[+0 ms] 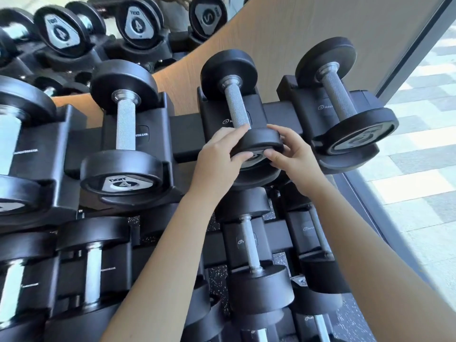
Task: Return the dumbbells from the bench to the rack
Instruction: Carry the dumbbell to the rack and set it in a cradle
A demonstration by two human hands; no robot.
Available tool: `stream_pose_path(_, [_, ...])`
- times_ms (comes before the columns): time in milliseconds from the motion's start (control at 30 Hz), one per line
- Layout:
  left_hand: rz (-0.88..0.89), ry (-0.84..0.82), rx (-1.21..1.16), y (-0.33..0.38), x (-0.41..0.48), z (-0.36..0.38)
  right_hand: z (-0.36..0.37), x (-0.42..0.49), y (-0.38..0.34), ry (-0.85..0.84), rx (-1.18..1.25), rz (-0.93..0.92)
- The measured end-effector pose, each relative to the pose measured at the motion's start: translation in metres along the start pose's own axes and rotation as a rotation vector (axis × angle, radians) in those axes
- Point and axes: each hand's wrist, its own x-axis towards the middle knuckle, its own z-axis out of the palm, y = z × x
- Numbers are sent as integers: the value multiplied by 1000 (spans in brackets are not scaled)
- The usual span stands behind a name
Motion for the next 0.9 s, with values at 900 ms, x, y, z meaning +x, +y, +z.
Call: stream_pose_path(900, [10, 19, 21, 0, -7, 4, -1, 13, -21, -41, -391, -131])
